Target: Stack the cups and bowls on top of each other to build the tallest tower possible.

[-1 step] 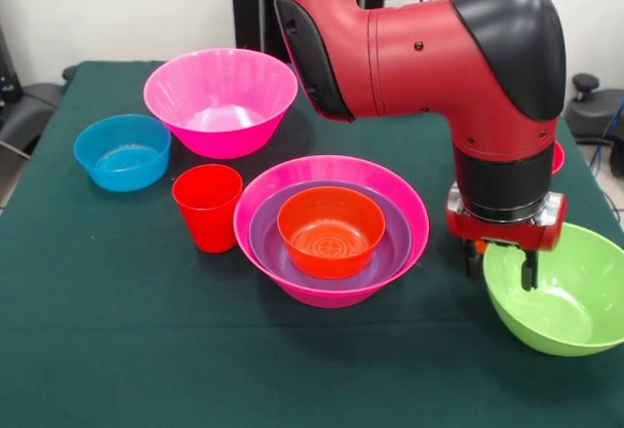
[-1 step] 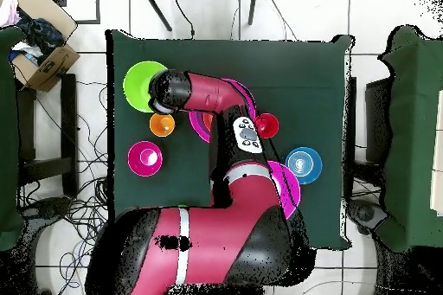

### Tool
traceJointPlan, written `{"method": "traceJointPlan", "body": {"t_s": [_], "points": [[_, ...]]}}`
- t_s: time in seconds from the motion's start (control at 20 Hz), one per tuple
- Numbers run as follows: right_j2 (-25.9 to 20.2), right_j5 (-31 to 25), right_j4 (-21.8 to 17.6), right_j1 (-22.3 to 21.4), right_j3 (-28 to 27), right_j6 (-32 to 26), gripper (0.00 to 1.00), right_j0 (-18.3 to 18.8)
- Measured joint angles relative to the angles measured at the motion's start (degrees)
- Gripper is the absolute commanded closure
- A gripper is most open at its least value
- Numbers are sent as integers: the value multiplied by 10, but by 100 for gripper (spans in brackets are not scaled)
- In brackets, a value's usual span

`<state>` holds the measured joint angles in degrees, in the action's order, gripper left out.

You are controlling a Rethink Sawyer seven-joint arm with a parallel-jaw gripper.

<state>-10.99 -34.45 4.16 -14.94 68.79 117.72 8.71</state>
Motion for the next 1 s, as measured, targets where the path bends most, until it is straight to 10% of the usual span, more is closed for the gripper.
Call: {"method": "traceJointPlan", "body": {"t_s": [1.0], "points": [[0,0,-38,1,0,0,0,0]]}}
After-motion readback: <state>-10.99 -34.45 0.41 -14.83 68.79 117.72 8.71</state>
